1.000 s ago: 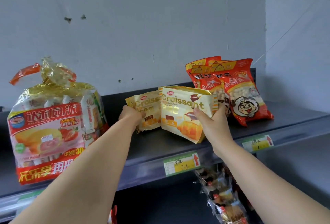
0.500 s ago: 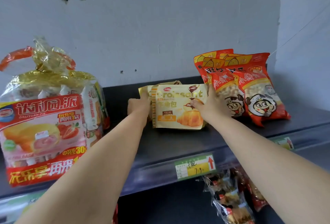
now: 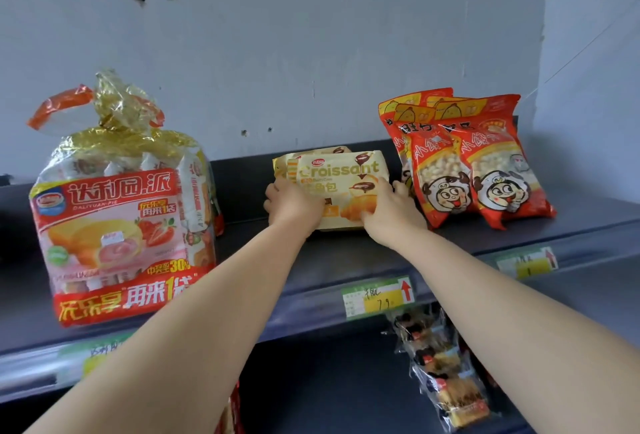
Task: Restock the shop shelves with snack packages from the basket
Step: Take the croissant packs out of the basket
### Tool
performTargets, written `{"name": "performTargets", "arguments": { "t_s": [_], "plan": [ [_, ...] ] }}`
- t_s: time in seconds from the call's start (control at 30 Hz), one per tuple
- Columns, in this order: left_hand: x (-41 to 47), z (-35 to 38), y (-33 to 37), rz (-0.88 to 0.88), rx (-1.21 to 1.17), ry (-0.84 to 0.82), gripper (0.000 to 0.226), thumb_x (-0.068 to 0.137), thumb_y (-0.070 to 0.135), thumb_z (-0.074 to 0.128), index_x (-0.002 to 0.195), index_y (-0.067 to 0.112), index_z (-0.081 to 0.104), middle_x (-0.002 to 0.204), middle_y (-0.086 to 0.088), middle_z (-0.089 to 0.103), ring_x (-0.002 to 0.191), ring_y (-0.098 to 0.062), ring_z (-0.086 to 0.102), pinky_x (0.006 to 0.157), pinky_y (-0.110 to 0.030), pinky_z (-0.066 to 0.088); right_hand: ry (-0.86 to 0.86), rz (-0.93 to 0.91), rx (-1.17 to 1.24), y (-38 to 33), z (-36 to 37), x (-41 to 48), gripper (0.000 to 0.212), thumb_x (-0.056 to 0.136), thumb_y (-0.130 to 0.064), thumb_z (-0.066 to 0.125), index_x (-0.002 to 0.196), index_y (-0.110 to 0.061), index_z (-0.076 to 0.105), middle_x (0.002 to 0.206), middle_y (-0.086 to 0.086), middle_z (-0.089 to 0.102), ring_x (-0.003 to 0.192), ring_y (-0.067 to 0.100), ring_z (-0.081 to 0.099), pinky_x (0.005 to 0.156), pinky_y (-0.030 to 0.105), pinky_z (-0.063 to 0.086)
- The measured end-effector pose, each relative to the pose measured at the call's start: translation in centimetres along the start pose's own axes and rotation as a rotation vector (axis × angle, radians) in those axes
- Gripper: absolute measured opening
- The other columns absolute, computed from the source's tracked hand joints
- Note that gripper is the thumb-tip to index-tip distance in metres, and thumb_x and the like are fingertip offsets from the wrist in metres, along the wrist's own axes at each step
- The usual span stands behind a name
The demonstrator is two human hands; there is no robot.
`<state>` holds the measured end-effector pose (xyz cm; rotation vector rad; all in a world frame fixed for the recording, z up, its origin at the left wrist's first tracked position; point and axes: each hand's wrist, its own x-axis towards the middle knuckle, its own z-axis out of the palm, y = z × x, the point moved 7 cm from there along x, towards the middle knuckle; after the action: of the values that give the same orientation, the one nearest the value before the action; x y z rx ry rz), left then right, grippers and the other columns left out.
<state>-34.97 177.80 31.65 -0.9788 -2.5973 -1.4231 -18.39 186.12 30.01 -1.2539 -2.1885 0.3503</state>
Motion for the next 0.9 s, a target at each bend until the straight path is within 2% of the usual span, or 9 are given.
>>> {"name": "performTargets", "arguments": {
  "t_s": [0.1, 0.17, 0.27, 0.43, 0.57, 0.73, 0.87, 0.9],
  "plan": [
    [-2.8, -0.7, 1.0, 0.097, 0.172, -0.040, 0.057, 0.093, 0.012, 0.049, 0.145, 0.006, 0.028, 0.148, -0.016, 0.029, 0.132, -0.035, 0.033, 0.103, -0.044, 0.041, -0.007, -0.118, -0.094, -0.2, -0.9, -2.9, 0.059, 0.096, -0.039, 0.052, 0.148, -0.023, 0.029, 0.150, 0.007, 0.033, 0.132, 0.031, 0.038, 0.099, 0.048, 0.044],
    [-5.2, -0.9, 1.7, 0.147, 0.302, -0.104, 0.049, 0.095, 0.009, 0.042, 0.143, 0.007, 0.035, 0.147, -0.017, 0.031, 0.131, -0.036, 0.031, 0.103, -0.044, 0.039, -0.024, -0.173, -0.148, -0.1, -1.6, -5.1, 0.053, 0.097, -0.040, 0.050, 0.145, -0.023, 0.034, 0.151, 0.005, 0.033, 0.136, 0.030, 0.033, 0.102, 0.047, 0.041],
    [-9.3, -1.7, 2.4, 0.228, 0.432, -0.119, 0.051, 0.092, 0.005, 0.043, 0.142, 0.015, 0.043, 0.145, -0.013, 0.035, 0.132, -0.034, 0.030, 0.104, -0.048, 0.040, -0.044, -0.210, -0.175, 0.6, -2.9, -8.6, 0.053, 0.099, -0.039, 0.047, 0.147, -0.023, 0.031, 0.155, 0.004, 0.027, 0.144, 0.030, 0.021, 0.106, 0.048, 0.033],
    [-17.9, -3.3, 1.9, 0.265, 0.491, -0.099, 0.049, 0.092, 0.007, 0.046, 0.140, 0.018, 0.046, 0.148, -0.007, 0.033, 0.135, -0.031, 0.027, 0.102, -0.046, 0.040, -0.076, -0.284, -0.145, 2.5, -4.0, -15.7, 0.051, 0.101, -0.034, 0.044, 0.149, -0.023, 0.033, 0.153, 0.002, 0.031, 0.141, 0.028, 0.026, 0.104, 0.046, 0.035],
    [-24.2, -4.8, -1.0, 0.241, 0.531, -0.120, 0.046, 0.092, 0.006, 0.047, 0.137, 0.017, 0.049, 0.146, -0.007, 0.036, 0.135, -0.031, 0.028, 0.100, -0.046, 0.042, -0.183, -0.285, -0.123, 4.2, -2.9, -22.1, 0.051, 0.101, -0.035, 0.046, 0.149, -0.024, 0.034, 0.154, 0.001, 0.031, 0.141, 0.027, 0.026, 0.103, 0.045, 0.035],
    [-30.9, -6.5, -7.6, 0.130, 0.600, -0.235, 0.046, 0.093, 0.007, 0.046, 0.138, 0.017, 0.050, 0.140, -0.009, 0.045, 0.132, -0.032, 0.035, 0.100, -0.047, 0.044, -0.384, -0.323, -0.158, 5.3, 0.8, -29.8, 0.051, 0.100, -0.039, 0.046, 0.148, -0.026, 0.034, 0.154, 0.002, 0.030, 0.141, 0.028, 0.027, 0.106, 0.047, 0.035],
    [-34.9, -8.3, -14.6, -0.016, 0.647, -0.287, 0.041, 0.091, 0.008, 0.048, 0.131, 0.015, 0.057, 0.129, -0.012, 0.056, 0.118, -0.034, 0.051, 0.085, -0.037, 0.047, -0.530, -0.355, -0.142, 5.4, 4.4, -35.1, 0.053, 0.100, -0.040, 0.046, 0.149, -0.025, 0.034, 0.155, 0.004, 0.028, 0.140, 0.030, 0.029, 0.106, 0.047, 0.034],
    [-35.7, -8.7, -16.5, -0.070, 0.646, -0.302, 0.039, 0.092, 0.009, 0.050, 0.130, 0.014, 0.057, 0.127, -0.012, 0.057, 0.115, -0.034, 0.054, 0.085, -0.038, 0.049, -0.555, -0.364, -0.138, 5.3, 5.3, -36.2, 0.053, 0.100, -0.038, 0.047, 0.149, -0.026, 0.033, 0.155, 0.004, 0.028, 0.140, 0.030, 0.029, 0.106, 0.047, 0.034]
  ]
}}
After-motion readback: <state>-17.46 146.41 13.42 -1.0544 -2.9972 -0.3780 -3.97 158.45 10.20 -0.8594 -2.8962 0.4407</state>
